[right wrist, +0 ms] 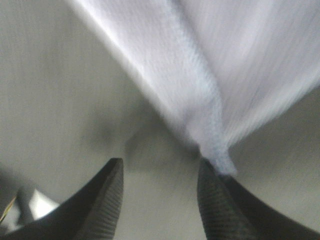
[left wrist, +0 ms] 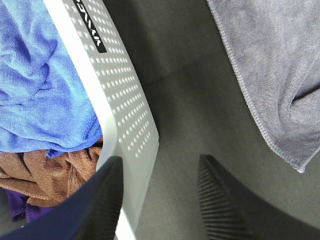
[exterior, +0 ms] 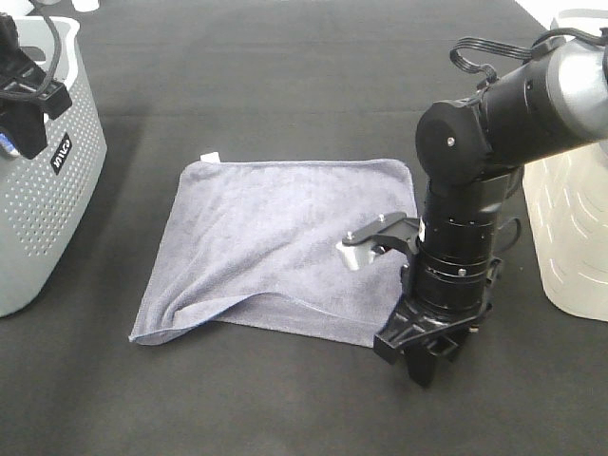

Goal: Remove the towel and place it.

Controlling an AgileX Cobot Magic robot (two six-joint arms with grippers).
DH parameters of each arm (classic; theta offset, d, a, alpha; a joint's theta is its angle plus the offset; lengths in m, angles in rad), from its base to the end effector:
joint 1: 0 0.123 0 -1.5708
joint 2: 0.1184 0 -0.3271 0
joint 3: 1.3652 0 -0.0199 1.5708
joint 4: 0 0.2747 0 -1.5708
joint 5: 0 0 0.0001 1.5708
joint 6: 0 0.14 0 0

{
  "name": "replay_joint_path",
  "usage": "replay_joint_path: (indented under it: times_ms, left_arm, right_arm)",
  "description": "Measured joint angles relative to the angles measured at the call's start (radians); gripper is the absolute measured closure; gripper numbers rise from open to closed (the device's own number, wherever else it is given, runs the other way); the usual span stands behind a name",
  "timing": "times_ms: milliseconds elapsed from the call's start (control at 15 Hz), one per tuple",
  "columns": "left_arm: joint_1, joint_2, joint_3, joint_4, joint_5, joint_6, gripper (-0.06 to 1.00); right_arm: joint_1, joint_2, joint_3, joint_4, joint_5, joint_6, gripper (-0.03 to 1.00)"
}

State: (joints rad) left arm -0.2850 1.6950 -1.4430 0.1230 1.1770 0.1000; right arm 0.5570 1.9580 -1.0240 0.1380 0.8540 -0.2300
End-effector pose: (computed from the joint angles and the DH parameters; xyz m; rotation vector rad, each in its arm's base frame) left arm 0.3736 -0.0929 0.2797 0.6033 2.8361 0.1412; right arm 0.2791 0.1909 0.0784 1.0124 -2.8193 -0.1134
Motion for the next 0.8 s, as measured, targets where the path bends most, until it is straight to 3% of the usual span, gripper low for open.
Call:
replay_joint_path:
  times_ms: [200, 400, 533, 667, 800]
  left_arm:
    - [0.000, 0.000, 0.000, 0.000, 0.000, 0.000, 0.51]
    - [0.000, 0.000, 0.000, 0.000, 0.000, 0.004, 0.51]
    - [0.000, 0.000, 0.000, 0.000, 0.000, 0.004, 0.51]
    - [0.000, 0.000, 0.000, 0.002, 0.000, 0.004, 0.51]
    - [0.000, 0.000, 0.000, 0.002, 0.000, 0.004, 0.51]
  right_arm:
    - [0.000, -0.040, 0.000, -0.029, -0.062, -0.005, 0.54]
    - [0.000, -0.155, 0.001, -0.073, -0.055, 0.006, 0.54]
    - [0.000, -0.219, 0.001, -0.083, 0.008, 0.028, 0.54]
    - [0.000, -0.246, 0.001, -0.083, 0.145, 0.030, 0.54]
    - [0.000, -0.248, 0.004, -0.083, 0.169, 0.030, 0.54]
